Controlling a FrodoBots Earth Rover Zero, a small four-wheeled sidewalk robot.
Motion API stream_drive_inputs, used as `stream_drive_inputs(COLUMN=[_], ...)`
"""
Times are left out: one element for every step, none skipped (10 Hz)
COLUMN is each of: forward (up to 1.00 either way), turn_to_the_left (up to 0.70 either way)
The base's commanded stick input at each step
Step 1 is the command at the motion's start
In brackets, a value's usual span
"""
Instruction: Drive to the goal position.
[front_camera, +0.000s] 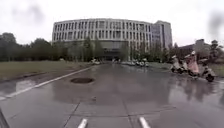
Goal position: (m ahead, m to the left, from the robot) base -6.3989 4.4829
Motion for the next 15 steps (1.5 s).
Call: stream_drive_inputs(forward=[1.0,1.0,1.0,1.0,1.0,1.0,1.0,1.0,1.0,1.0,1.0,1.0,1.0,1.0,1.0], turn_to_the_left=[0.03,0.03,0.03,0.03,0.03,0.03,0.03,0.03,0.03,0.03,0.02,0.02,0.02,0.02,0.03])
